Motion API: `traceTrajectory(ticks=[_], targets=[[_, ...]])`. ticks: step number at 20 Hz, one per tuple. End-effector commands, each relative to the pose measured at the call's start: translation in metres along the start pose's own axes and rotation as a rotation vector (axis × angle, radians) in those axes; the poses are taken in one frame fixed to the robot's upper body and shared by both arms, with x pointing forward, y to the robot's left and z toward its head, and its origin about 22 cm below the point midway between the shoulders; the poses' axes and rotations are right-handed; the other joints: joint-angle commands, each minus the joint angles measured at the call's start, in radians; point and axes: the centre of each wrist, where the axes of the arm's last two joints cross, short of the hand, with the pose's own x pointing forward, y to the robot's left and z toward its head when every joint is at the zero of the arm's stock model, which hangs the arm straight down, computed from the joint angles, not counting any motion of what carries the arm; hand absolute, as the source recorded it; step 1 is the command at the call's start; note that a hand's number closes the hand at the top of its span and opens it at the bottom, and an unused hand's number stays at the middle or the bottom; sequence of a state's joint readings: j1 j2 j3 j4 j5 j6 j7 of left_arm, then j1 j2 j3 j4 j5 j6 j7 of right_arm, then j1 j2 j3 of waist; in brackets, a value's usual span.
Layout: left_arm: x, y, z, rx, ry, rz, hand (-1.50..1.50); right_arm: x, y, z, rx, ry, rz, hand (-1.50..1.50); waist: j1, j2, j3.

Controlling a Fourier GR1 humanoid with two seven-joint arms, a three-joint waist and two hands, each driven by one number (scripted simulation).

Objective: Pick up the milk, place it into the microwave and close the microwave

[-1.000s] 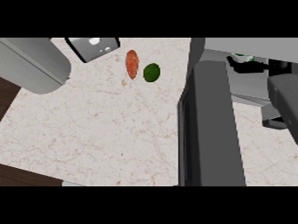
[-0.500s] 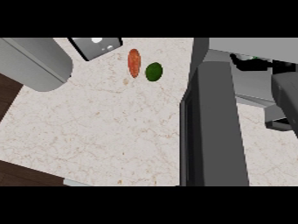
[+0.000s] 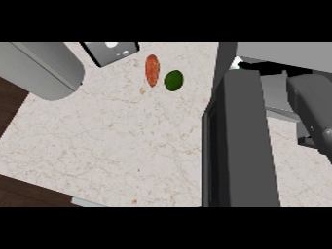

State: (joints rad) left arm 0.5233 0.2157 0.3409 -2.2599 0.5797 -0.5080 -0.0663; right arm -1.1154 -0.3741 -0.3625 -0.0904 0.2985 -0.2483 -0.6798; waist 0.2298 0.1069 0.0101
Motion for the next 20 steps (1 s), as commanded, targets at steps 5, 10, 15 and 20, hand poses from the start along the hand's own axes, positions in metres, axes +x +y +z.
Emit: traceTrajectory(ticks=[5, 10, 15, 20], targets=[[-0.002, 0.0, -0.008, -0.022, 0.01, -0.011, -1.5, 0.029, 0.048, -0.009, 0.083, 0.027, 0.049, -1.5, 0.008, -0.008, -0.005], [-0.007, 0.002, -0.006, -0.018, 0.036, 0.008, -1.5, 0.047, 0.067, -0.015, 0.056, 0.026, 0.037, -1.5, -0.011, -0.023, -0.006], [-0.01, 0.003, -0.007, -0.019, 0.066, -0.001, -1.5, 0.061, 0.089, -0.015, 0.076, -0.036, 0.006, -1.5, -0.033, -0.03, -0.005], [-0.017, 0.001, -0.008, -0.037, 0.075, 0.016, -1.5, 0.061, 0.091, -0.014, -0.001, -0.037, -0.012, -1.5, -0.06, -0.037, -0.006]])
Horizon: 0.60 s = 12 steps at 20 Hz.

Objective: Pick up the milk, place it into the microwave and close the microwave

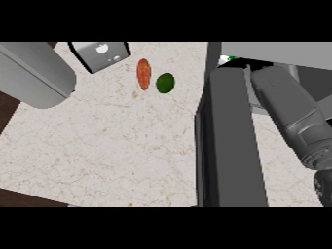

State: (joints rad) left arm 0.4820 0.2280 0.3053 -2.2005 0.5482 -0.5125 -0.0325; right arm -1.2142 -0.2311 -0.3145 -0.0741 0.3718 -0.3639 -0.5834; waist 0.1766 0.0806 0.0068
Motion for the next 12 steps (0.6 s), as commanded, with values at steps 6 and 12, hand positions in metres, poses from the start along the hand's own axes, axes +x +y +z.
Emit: traceTrajectory(ticks=[6, 12], targets=[[-0.014, -0.007, 0.001, 0.0, 0.065, 0.027, -1.5, -0.002, 0.003, 0.003, -0.099, -0.015, -0.069, -1.5, -0.048, -0.022, -0.003], [-0.027, -0.021, 0.005, -0.031, 0.062, 0.054, -1.5, -0.024, -0.011, 0.014, -0.048, 0.009, -0.097, -1.5, -0.071, -0.036, -0.004]])
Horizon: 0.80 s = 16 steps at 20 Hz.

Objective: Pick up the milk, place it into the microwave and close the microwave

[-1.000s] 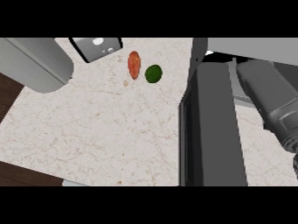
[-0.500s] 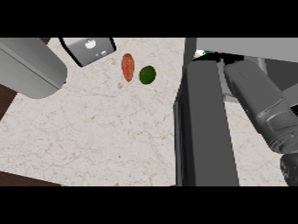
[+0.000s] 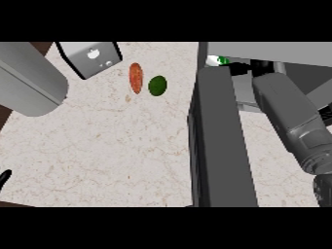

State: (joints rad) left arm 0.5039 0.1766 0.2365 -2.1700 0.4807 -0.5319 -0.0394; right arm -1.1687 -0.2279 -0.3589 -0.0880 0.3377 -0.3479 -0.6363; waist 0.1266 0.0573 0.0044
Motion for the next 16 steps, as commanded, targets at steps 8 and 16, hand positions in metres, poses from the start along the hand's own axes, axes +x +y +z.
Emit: traceTrajectory(ticks=[8, 16], targets=[[-0.038, -0.031, -0.01, -0.187, 0.031, 0.108, -1.5, -0.042, -0.019, 0.031, 0.112, 0.005, -0.282, -1.5, -0.06, -0.026, -0.001], [-0.066, -0.044, -0.012, -0.317, 0.121, 0.084, -1.5, -0.081, -0.008, 0.079, 0.198, 0.048, -0.557, -1.5, -0.093, -0.046, -0.003]])
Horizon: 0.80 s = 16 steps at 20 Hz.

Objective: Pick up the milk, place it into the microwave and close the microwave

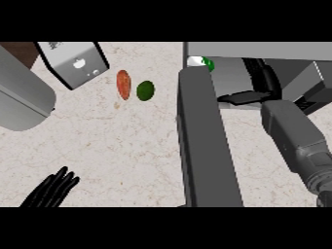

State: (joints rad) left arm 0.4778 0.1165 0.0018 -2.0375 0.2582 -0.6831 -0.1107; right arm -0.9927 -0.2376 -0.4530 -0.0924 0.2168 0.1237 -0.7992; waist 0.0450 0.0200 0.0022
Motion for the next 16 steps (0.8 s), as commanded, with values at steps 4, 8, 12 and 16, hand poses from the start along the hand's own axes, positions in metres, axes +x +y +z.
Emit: traceTrajectory(ticks=[4, 8, 12, 16], targets=[[-0.021, -0.017, -0.025, -0.046, 0.033, -0.048, -1.5, -0.039, 0.008, 0.045, 0.072, 0.024, -0.187, -1.5, -0.033, -0.017, -0.002], [-0.037, -0.017, -0.048, -0.048, 0.043, -0.079, -1.5, -0.067, 0.042, 0.08, 0.107, 0.032, -0.218, -1.5, -0.063, -0.028, -0.003], [-0.042, -0.024, -0.061, -0.065, 0.072, -0.064, 1.5, -0.085, 0.028, 0.121, 0.06, 0.118, -0.159, -1.5, -0.078, -0.033, -0.004], [-0.055, -0.022, -0.09, -0.086, 0.064, -0.101, 1.5, -0.094, 0.001, 0.158, 0.026, 0.152, -0.108, -1.5, -0.091, -0.033, -0.005]])
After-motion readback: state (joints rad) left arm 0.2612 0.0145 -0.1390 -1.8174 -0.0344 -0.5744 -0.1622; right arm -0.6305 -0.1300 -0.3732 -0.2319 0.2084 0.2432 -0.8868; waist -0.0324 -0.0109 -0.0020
